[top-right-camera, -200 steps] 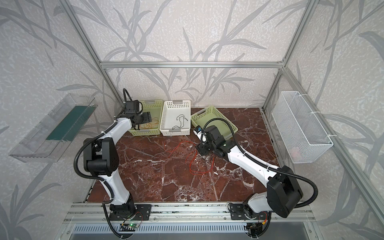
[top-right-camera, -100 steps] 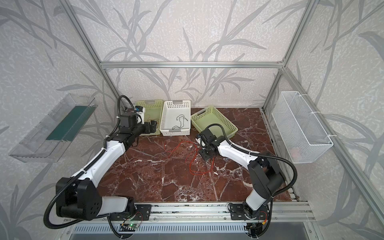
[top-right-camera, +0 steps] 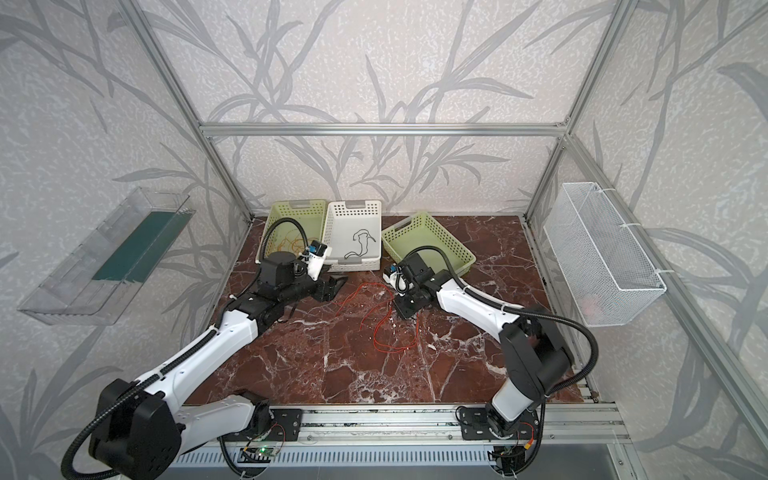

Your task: Untangle the cables

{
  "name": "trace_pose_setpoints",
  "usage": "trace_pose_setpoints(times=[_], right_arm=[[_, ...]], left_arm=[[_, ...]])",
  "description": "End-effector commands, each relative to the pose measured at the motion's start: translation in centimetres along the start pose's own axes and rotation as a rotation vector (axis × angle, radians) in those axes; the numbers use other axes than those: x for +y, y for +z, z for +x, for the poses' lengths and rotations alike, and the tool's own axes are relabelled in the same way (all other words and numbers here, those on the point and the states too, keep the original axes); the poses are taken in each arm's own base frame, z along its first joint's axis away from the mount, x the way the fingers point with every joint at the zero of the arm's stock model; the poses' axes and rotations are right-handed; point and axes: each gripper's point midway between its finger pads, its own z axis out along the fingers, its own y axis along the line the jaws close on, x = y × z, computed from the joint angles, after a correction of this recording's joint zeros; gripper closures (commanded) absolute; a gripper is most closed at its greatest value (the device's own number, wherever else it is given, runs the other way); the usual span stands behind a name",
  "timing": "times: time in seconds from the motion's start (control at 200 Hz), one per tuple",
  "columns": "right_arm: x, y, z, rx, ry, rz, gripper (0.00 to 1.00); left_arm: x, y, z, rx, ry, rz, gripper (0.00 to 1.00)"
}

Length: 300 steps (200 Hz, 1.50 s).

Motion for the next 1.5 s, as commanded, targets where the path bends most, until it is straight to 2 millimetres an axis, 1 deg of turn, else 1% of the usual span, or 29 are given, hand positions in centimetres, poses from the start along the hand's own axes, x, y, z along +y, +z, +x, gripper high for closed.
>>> trace_pose_setpoints(times=[0.0,0.105,0.235,0.42,0.535,0.605,0.625,0.645,0.665,0.675,0.69,0.72,0.75,0.795,0.84,0.915,0.975,1.074,1.134,1.214,1.304,1.354,1.449,1.494], right_arm=[[2.8,-3.5,-3.4,-0.168,-0.032,-0.115,1.00],[3.5,-4.9,-4.1,-0.210,-0.028,-0.145,1.00],[4.5,-5.8,-4.9,-0.257,-0.035,-0.195,1.00],[6.0,-6.4,-5.3,-0.282,-0.067,-0.274,1.00],[6.2,-6.6,-5.2,-0.287,-0.077,-0.290,1.00],[6.3,-6.6,-5.0,-0.287,-0.082,-0.294,1.00],[6.3,-6.6,-5.0,-0.289,-0.085,-0.295,1.00],[6.3,-6.6,-4.9,-0.291,-0.087,-0.293,1.00],[6.3,-6.6,-4.9,-0.293,-0.087,-0.290,1.00],[6.2,-6.6,-4.9,-0.293,-0.087,-0.288,1.00],[6.1,-6.6,-4.9,-0.296,-0.086,-0.284,1.00],[5.9,-6.6,-4.8,-0.296,-0.083,-0.271,1.00],[5.5,-6.6,-4.8,-0.299,-0.079,-0.249,0.95],[4.6,-6.5,-4.5,-0.296,-0.061,-0.211,0.83],[3.6,-6.4,-4.2,-0.295,-0.041,-0.170,0.69],[1.7,-5.9,-3.1,-0.291,-0.006,-0.102,0.54],[0.5,-5.4,-2.2,-0.288,0.008,-0.051,0.48],[-0.4,-4.3,-0.5,-0.263,0.030,-0.013,0.41],[-0.4,-3.8,0.2,-0.252,0.042,-0.020,0.39],[-0.1,-3.2,0.6,-0.245,0.046,-0.047,0.38],[0.3,-2.5,0.6,-0.247,0.044,-0.081,0.37],[0.1,-2.1,0.4,-0.249,0.054,-0.085,0.37],[-0.3,-1.1,0.1,-0.234,0.079,-0.083,0.41],[-0.9,-0.5,0.2,-0.212,0.099,-0.064,0.49]], left_arm=[[-2.8,0.8,-0.6,-0.051,0.059,0.110,0.28],[-5.0,1.8,-0.3,-0.043,0.070,0.184,0.29],[-7.2,2.7,-0.3,-0.038,0.122,0.235,0.29],[-8.2,3.6,-1.2,-0.066,0.144,0.246,0.29],[-8.5,4.5,-1.2,-0.055,0.164,0.246,0.30],[-8.8,4.9,-1.2,-0.055,0.172,0.256,0.32],[-9.0,5.0,-1.2,-0.057,0.173,0.260,0.34],[-9.2,5.0,-1.3,-0.059,0.175,0.266,0.40],[-9.3,5.1,-1.4,-0.060,0.177,0.271,0.49],[-9.4,5.1,-1.5,-0.061,0.178,0.273,0.58],[-9.4,5.2,-1.5,-0.061,0.179,0.272,0.66],[-9.6,5.1,-1.8,-0.064,0.182,0.271,0.78],[-9.8,5.1,-2.1,-0.069,0.189,0.274,0.88],[-10.1,4.8,-2.6,-0.079,0.198,0.277,1.00],[-10.2,4.3,-3.2,-0.094,0.201,0.280,1.00],[-10.8,3.4,-4.2,-0.113,0.202,0.304,1.00],[-11.3,2.7,-4.8,-0.120,0.198,0.322,1.00],[-11.8,1.7,-6.0,-0.134,0.190,0.340,1.00],[-12.0,1.1,-6.8,-0.153,0.188,0.340,1.00],[-12.0,0.3,-8.0,-0.183,0.187,0.334,1.00],[-12.3,-0.4,-9.4,-0.216,0.181,0.340,1.00],[-12.5,-0.7,-10.2,-0.232,0.175,0.348,1.00],[-13.0,-1.1,-11.3,-0.251,0.168,0.362,1.00],[-13.0,-1.5,-11.8,-0.260,0.166,0.359,1.00]])
